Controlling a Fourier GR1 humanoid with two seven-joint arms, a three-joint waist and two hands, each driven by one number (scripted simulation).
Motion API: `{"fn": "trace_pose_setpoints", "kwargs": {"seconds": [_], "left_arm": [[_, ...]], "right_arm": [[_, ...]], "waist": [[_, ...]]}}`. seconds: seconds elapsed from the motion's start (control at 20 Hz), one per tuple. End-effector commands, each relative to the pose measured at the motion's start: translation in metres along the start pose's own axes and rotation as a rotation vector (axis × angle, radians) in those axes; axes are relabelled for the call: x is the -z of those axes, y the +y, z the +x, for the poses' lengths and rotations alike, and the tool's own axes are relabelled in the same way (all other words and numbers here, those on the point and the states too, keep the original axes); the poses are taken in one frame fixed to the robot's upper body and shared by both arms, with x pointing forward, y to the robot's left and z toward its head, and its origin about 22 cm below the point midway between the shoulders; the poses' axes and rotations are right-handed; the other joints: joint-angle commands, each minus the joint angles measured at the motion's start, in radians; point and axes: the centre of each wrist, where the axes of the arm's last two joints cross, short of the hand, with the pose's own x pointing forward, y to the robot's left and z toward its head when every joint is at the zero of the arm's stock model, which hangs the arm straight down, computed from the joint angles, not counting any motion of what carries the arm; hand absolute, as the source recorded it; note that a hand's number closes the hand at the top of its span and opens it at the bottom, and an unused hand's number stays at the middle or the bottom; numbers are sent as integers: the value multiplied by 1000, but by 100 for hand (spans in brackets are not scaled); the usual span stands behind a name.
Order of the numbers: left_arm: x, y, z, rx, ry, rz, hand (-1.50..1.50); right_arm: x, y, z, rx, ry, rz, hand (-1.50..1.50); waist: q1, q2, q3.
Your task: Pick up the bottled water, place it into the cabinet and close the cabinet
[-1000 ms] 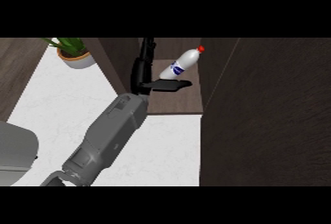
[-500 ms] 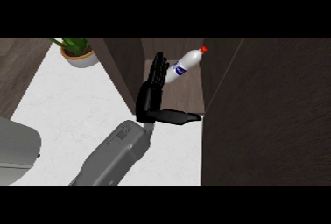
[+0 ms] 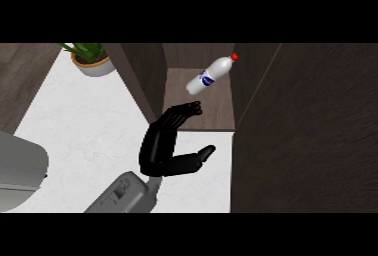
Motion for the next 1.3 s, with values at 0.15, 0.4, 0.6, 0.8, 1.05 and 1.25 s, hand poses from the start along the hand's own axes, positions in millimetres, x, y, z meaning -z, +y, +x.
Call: {"fn": "trace_pose_setpoints", "kwargs": {"seconds": [0.15, 0.4, 0.6, 0.8, 1.05, 1.25], "left_arm": [[-38, 29, 33, -5, 27, 4, 150], [-81, 52, 50, 16, 15, 80, -150], [-99, 59, 67, 21, -22, 116, -150], [-101, 86, 91, -9, -45, 152, -150], [-119, 104, 106, -46, -24, 193, -150], [-130, 116, 108, -32, -20, 202, -150]], "right_arm": [[2, 2, 43, -117, 78, 258, 150], [7, 10, 42, -131, 24, 408, 150], [10, 23, 62, -167, 0, 452, 150], [12, 39, 64, -105, 33, 551, 150], [19, 55, 63, -61, -3, 679, 150], [25, 58, 65, -108, 8, 750, 150]], "waist": [[3, 0, 0], [-3, -9, -1], [-2, -4, -2], [-6, -2, -4], [2, -11, -9], [11, -13, -14]]}}
